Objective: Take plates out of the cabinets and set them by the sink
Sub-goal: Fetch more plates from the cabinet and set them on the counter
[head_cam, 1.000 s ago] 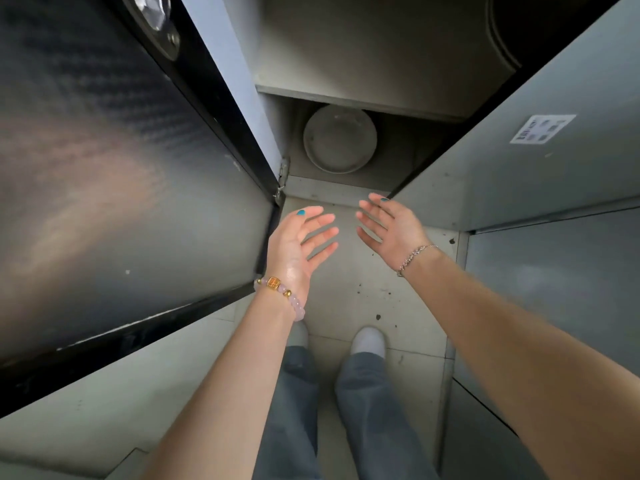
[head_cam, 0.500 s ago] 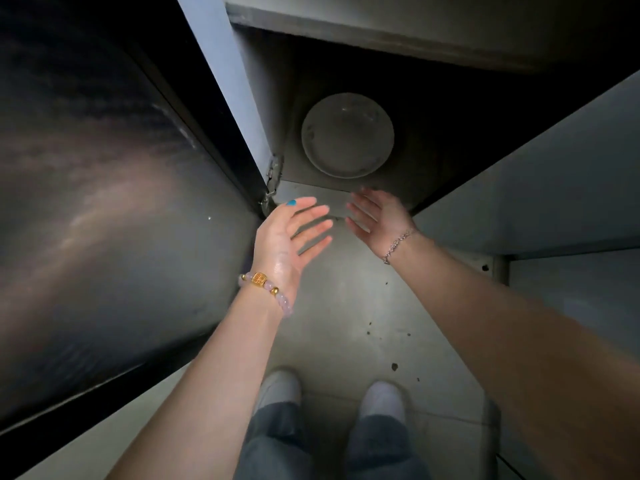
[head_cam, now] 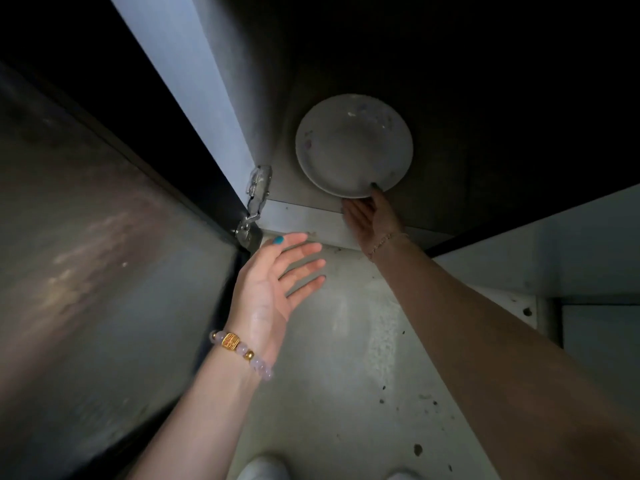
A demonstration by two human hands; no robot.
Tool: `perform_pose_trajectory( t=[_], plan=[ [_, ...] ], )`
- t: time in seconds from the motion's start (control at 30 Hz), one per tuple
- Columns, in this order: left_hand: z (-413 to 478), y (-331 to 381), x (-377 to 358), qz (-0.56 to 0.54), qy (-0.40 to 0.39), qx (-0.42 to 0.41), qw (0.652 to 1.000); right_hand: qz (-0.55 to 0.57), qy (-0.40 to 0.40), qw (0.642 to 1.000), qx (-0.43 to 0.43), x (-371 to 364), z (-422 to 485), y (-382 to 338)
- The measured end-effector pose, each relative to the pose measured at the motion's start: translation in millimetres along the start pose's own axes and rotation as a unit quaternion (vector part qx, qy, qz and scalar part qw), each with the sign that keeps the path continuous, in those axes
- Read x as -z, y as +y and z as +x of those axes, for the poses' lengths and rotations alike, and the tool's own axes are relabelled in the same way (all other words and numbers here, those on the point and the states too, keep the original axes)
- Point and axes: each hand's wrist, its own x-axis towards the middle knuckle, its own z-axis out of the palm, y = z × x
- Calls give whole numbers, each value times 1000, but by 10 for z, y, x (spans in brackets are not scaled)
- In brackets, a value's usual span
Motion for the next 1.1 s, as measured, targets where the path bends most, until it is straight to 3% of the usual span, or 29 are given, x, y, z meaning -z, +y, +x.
perform_pose_trajectory(
  t=[0.2, 0.3, 0.7, 1.1],
  plan=[
    [-22, -23, -33, -4, 0, 3, 1000, -19, 62, 997, 39, -61, -11, -32],
    [-260, 50, -108, -5, 10, 7, 1000, -87, 77, 992, 43, 5, -295, 24],
    [-1767, 800, -512, -21, 44, 22, 999, -96, 60, 993, -36, 195, -2518, -21],
    [-3278, 1710, -1254, -16, 36, 23, 999, -101, 80, 991, -48, 80, -4611, -956]
  ],
)
